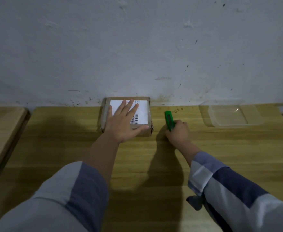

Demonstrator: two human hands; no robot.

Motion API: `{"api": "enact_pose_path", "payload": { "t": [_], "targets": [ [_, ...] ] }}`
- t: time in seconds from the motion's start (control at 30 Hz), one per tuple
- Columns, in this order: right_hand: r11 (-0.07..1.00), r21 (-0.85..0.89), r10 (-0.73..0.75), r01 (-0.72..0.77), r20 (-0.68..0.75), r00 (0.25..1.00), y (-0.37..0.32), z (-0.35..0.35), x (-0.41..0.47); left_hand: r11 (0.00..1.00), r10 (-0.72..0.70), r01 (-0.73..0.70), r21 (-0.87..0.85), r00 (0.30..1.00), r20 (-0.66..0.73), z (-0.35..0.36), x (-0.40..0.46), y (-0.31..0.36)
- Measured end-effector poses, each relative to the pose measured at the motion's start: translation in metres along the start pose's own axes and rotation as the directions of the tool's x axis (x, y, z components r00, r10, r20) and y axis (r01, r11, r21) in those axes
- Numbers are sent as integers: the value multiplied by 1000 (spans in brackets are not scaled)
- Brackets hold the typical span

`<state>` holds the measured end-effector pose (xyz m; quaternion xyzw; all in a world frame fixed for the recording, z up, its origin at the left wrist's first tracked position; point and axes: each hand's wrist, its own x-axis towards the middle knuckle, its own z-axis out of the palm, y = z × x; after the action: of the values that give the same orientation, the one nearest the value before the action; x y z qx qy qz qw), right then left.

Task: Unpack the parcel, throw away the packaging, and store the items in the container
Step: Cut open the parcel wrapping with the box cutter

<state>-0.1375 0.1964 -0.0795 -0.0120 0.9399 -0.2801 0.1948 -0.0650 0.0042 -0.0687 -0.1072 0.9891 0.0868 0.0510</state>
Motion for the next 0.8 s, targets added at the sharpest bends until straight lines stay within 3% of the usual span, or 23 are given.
{"api": "enact_pose_path", "payload": {
  "t": [0.13,0.23,0.37,0.47,0.6,0.8],
  "targets": [
    [961,276,1,-3,8,1000,-9,-12,-13,1000,18,-18,16,1000,1,0,-10,4],
    [837,532,56,-130,153,987,-16,-26,-33,999,38,-38,9,999,8,2,-24,7],
    [717,644,10,-268,374,927,-19,-38,-64,999,49,-49,7,999,9,6,-46,9],
    [678,685,-71,-267,422,904,-15,-40,-87,999,49,-50,5,999,19,9,-61,10],
    [680,704,-79,-204,347,934,-12,-34,-106,999,46,-46,1,998,41,9,-73,12],
    [890,455,-77,33,79,994,-13,-17,-113,999,36,-36,10,998,47,10,-73,13]
  ]
}}
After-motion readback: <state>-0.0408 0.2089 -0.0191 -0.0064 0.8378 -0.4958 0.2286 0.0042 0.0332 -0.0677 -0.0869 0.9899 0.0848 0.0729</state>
